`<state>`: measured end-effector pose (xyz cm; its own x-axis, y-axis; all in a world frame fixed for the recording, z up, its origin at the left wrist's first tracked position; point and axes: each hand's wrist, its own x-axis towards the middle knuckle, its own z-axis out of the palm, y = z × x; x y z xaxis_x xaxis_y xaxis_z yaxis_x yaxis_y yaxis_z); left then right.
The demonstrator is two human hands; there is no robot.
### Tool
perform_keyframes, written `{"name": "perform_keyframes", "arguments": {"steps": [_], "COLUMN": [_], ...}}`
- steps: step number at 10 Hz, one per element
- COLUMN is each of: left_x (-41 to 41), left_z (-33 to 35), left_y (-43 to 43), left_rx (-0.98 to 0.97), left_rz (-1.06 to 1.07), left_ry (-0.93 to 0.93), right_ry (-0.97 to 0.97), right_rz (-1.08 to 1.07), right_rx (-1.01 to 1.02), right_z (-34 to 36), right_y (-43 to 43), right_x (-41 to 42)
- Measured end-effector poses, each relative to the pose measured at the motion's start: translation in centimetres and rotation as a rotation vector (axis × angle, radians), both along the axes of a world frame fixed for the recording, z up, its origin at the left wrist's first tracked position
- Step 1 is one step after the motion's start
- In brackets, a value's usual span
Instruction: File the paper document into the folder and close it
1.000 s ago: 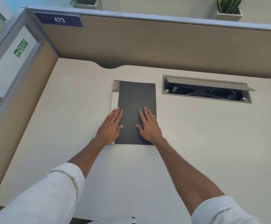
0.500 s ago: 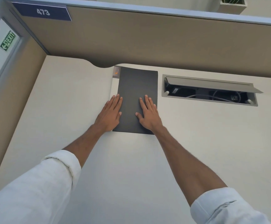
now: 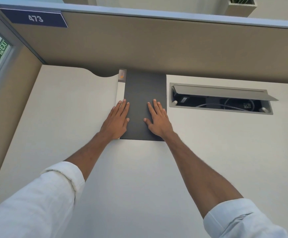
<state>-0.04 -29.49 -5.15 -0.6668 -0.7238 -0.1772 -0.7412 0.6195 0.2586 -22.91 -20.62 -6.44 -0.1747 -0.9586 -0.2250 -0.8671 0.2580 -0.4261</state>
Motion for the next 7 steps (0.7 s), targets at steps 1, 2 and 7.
{"name": "perform_keyframes", "arguments": {"steps": [1,2,7], "left_x": [0.1,0.2,-0.2], "left_z": [-0.1,0.1,1.2], "left_y": [-0.2,-0.2,0.1], "left_rx": [-0.002,-0.008,-0.022], "left_rz": [-0.007,-0.015,-0.015], "left_ry": [-0.004,-0.013,-0.019], "right_ry": [0.008,0.013,0.047], "right_rz": [-0.003,-0.006,0.002], "right_rx": [0.008,0.011,-0.094], "right_z": [-0.1,0.0,1.7], "right_y": [-0.1,-0.1,1.0], "right_x": [0.0,0.1,0.6]}}
